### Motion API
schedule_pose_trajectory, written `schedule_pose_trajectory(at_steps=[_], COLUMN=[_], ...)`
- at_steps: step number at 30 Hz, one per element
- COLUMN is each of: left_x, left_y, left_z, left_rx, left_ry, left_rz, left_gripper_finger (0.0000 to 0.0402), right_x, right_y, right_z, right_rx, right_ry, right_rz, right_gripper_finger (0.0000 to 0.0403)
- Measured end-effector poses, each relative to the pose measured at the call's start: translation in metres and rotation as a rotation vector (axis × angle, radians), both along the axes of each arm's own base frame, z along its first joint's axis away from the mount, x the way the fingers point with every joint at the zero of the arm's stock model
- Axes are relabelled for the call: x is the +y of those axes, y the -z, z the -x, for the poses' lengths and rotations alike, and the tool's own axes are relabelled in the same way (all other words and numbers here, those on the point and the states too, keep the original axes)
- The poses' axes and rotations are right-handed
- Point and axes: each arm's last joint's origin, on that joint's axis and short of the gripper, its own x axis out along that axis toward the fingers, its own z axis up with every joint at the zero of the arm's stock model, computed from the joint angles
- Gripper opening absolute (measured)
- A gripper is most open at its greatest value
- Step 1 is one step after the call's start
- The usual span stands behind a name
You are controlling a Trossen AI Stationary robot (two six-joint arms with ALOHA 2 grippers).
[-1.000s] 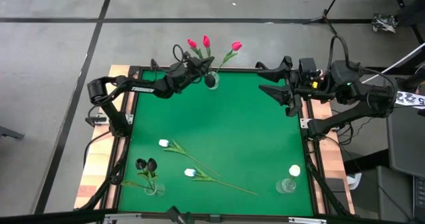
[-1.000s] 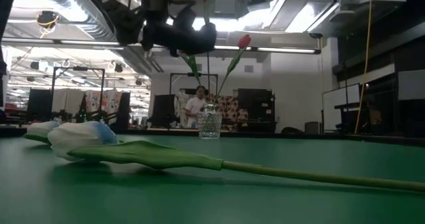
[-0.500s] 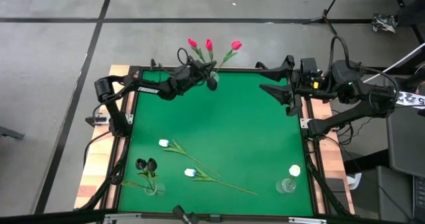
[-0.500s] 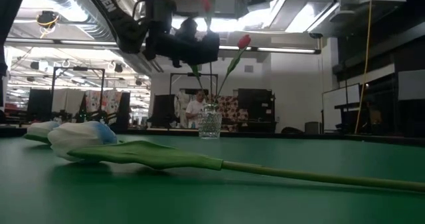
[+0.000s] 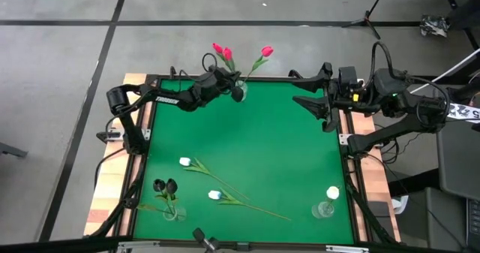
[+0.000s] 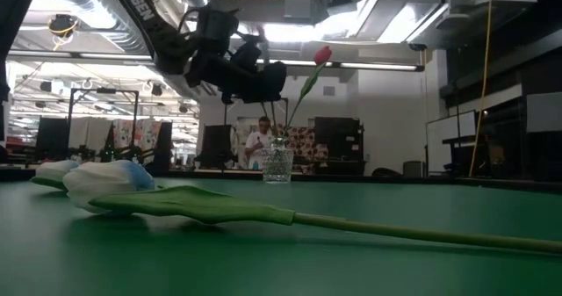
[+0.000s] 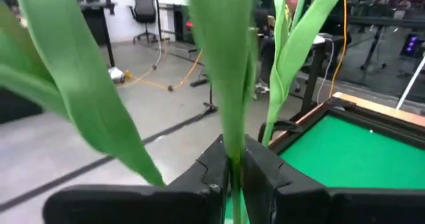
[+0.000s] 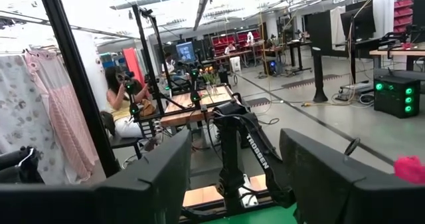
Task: Sort flowers into vase by color
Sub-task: Put the pink flower into the top transparent vase, then put the top white flower into the bottom right transparent vase
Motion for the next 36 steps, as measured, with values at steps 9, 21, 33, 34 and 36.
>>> schedule_pose_trajectory(at_steps=[9, 21, 33, 34, 36], left_x=[0.000, -0.003, -0.013, -0.014, -0.018], left_y=[0.003, 0.011, -0.012, -0.016, -0.023], left_z=[0.001, 0.000, 0.020, 0.022, 0.029], left_rx=[0.034, 0.108, 0.296, 0.300, 0.314], left_ry=[0.061, 0.159, 0.162, 0.156, 0.151], left_rz=[-0.006, 0.040, 0.037, 0.042, 0.074], left_gripper_finger=[0.0079, 0.0222, 0.0271, 0.0270, 0.0270], right_x=[0.000, 0.000, 0.000, 0.000, -0.001], right_y=[0.004, 0.008, 0.011, 0.013, 0.021], right_z=[0.000, -0.001, -0.001, -0.001, -0.001], right_rx=[0.040, 0.085, 0.118, 0.139, 0.217], right_ry=[0.003, 0.002, 0.002, 0.016, 0.050], right_rz=[0.031, 0.035, 0.021, 0.017, -0.013], right_gripper_finger=[0.0230, 0.0230, 0.0230, 0.0230, 0.0230])
